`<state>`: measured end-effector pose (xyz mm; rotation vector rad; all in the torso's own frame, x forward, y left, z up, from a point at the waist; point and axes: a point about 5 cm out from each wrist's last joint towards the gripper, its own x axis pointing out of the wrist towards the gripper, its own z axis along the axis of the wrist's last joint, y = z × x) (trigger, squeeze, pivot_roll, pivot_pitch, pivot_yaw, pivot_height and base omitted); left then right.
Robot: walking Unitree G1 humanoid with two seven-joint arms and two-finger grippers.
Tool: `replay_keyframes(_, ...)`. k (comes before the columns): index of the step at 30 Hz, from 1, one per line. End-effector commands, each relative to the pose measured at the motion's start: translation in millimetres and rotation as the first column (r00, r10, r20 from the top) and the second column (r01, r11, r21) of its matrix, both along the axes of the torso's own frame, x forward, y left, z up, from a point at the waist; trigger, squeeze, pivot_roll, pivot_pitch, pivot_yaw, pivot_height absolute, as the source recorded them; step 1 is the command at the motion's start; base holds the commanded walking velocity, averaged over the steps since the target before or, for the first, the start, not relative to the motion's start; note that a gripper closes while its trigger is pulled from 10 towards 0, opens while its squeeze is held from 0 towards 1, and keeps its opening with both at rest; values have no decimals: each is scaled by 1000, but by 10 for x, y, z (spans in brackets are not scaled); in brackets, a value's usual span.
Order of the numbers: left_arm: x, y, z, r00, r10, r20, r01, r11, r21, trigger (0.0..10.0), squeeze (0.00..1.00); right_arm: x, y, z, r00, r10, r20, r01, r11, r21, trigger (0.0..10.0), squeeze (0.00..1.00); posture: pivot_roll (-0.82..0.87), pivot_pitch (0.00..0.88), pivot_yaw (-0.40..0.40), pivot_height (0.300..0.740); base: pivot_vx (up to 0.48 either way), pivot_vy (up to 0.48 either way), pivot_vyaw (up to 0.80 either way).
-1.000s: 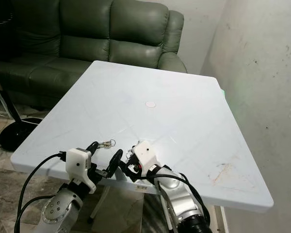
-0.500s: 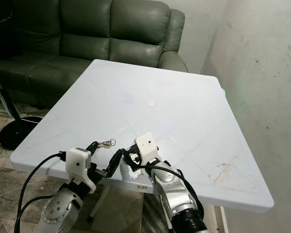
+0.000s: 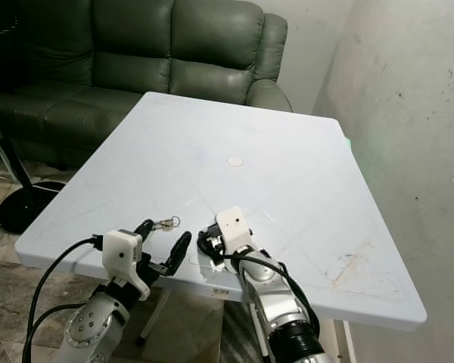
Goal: Hang keys on a hook
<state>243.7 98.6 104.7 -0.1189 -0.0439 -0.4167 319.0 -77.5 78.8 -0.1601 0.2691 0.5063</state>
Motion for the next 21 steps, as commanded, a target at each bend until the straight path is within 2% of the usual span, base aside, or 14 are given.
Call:
replay_keyframes(1, 17, -6, 69, 1000, 4, 25, -4, 1000, -1, 10000, 0, 11, -57, -30, 1000, -8, -20, 7, 999, -31, 2039, 0, 59, 27, -107, 740, 0, 0, 0)
replay_keyframes(2, 18, -7, 70, 1000, 4, 25, -4, 1000, -1, 10000, 0, 7, -56, -35, 1000, -5, -28, 4, 1000, -28, 2196, 0, 59, 27, -107, 740, 0, 0, 0)
replay_keyframes(3, 19, -9, 70, 1000, 4, 25, -3, 1000, 0, 10000, 0, 6, -57, -34, 1000, -3, -24, 2, 1000, -29, 863, 0, 59, 27, -107, 740, 0, 0, 0)
replay_keyframes(7, 17, -6, 67, 1000, 4, 24, -4, 1000, 1, 10000, 0, -3, -68, -54, 999, -2, -35, 1, 999, -37, 1176, 0, 59, 29, -107, 740, 0, 0, 0)
replay_keyframes(8, 18, -6, 66, 1000, 5, 24, -5, 1000, 1, 10000, 0, -6, -69, -61, 999, 2, -45, -3, 999, -37, 2235, 0, 59, 29, -107, 740, 0, 0, 0)
replay_keyframes(9, 19, -6, 66, 1000, 6, 24, -6, 1000, 2, 10000, 0, -12, -69, -72, 998, 9, -63, -11, 1000, -29, 4314, 0, 59, 29, -107, 740, 0, 0, 0)
replay_keyframes(10, 19, -6, 66, 1000, 6, 24, -6, 1000, 2, 10000, 0, -12, -69, -72, 998, 9, -63, -11, 1000, -29, 4314, 0, 59, 29, -107, 740, 0, 0, 0)
replay_keyframes(11, 19, -6, 67, 1000, 7, 24, -7, 1000, 2, 10000, 0, -19, -69, -80, 997, 18, -78, -19, 1000, -17, 4980, 0, 59, 29, -107, 740, 0, 0, 0)
replay_keyframes(12, 20, -6, 67, 1000, 7, 24, -7, 1000, 2, 10000, 0, -27, -73, -85, 996, 27, -86, -29, 999, -21, 7804, 0, 59, 29, -107, 740, 0, 0, 0)
replay_keyframes(13, 21, -6, 68, 1000, 7, 25, -7, 1000, 2, 10000, 0, -29, -75, -88, 996, 28, -89, -30, 999, -24, 7804, 0, 59, 29, -107, 740, 0, 0, 0)
replay_keyframes(14, 22, -6, 68, 1000, 8, 25, -8, 1000, 2, 10000, 0, -33, -77, -97, 995, 30, -98, -33, 999, -29, 8392, 0, 59, 29, -107, 740, 0, 0, 0)
replay_keyframes(15, 23, -7, 69, 1000, 8, 25, -8, 1000, 2, 10000, 0, -38, -77, -105, 994, 34, -107, -38, 999, -30, 9608, 0, 59, 29, -107, 740, 0, 0, 0)
replay_keyframes(16, 24, -8, 71, 1000, 7, 25, -8, 1000, 1, 10000, 0, -48, -74, -118, 991, 45, -123, -48, 999, -26, 10000, 0, 59, 29, -107, 740, 0, 0, 0)
replay_keyframes(21, 27, -12, 70, 1000, 6, 25, -6, 1000, 0, 10000, 0, -77, -62, -122, 986, 65, -156, -65, 998, 7, 10000, 0, 58, 19, -108, 740, 0, 0, 0)
